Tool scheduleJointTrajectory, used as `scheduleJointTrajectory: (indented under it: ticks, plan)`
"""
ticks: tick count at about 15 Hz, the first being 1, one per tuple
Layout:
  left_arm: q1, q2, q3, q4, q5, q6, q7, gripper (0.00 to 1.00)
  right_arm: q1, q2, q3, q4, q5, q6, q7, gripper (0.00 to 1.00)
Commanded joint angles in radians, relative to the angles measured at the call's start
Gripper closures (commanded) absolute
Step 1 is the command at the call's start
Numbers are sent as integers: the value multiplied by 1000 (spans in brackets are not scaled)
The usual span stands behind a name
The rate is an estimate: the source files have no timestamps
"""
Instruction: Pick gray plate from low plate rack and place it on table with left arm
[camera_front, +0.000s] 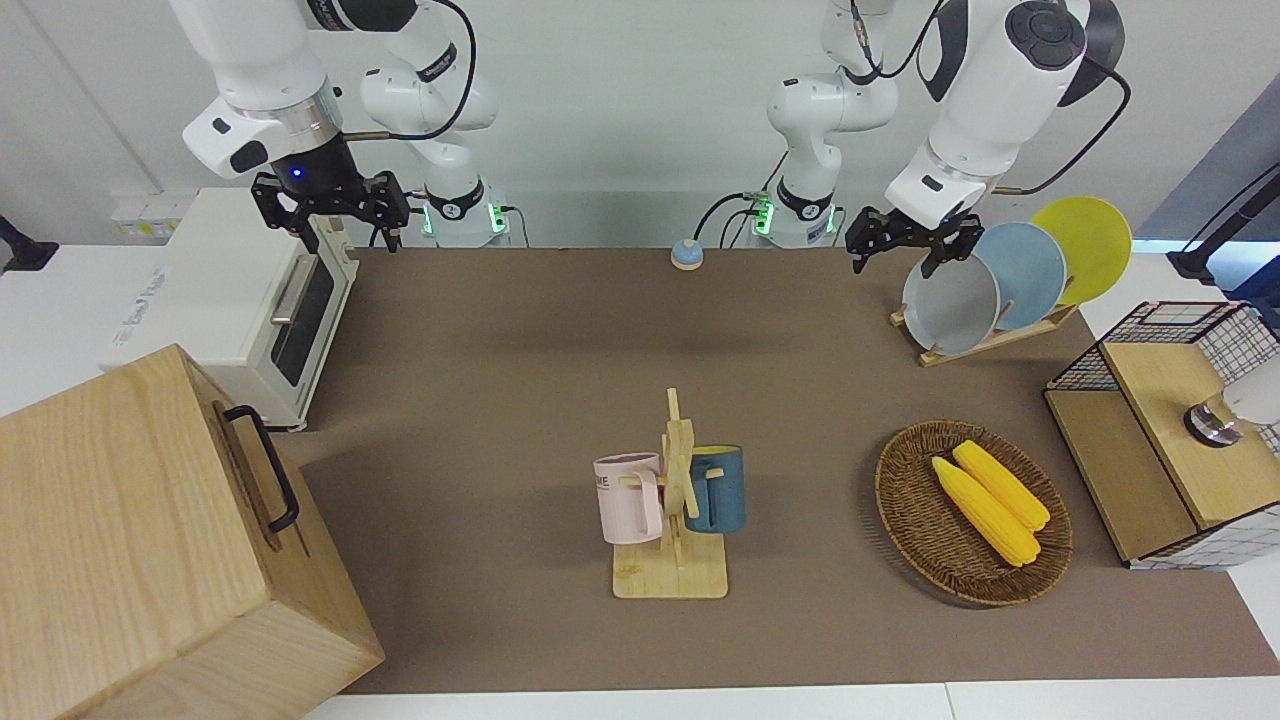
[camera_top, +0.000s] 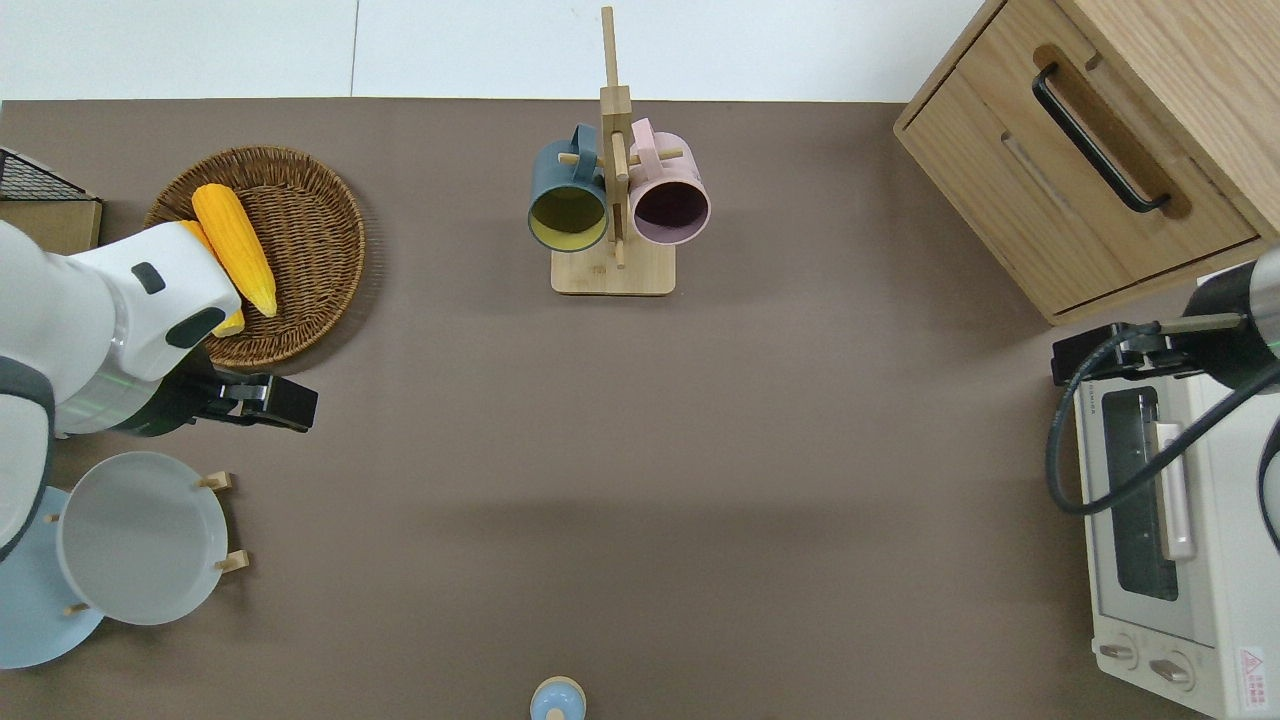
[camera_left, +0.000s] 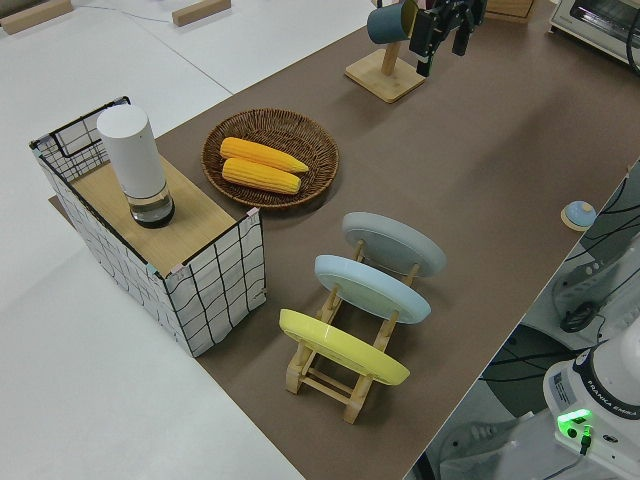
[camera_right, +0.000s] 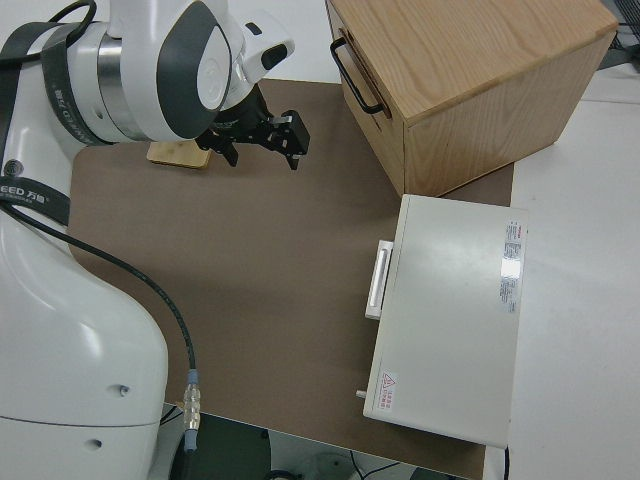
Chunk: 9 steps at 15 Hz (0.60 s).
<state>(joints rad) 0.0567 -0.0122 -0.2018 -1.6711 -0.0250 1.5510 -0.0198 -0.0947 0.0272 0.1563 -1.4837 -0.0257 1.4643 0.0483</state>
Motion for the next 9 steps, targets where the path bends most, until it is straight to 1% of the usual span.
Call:
scheduleJointTrajectory:
  ticks: [1, 9]
  plan:
    - [-8, -9, 2, -16, 19, -5, -11, 0, 7, 0, -6, 6, 3, -1, 4, 17]
    - [-2, -8, 4, -18, 17, -12, -16, 0, 7, 0, -6, 6, 3, -1, 4, 17]
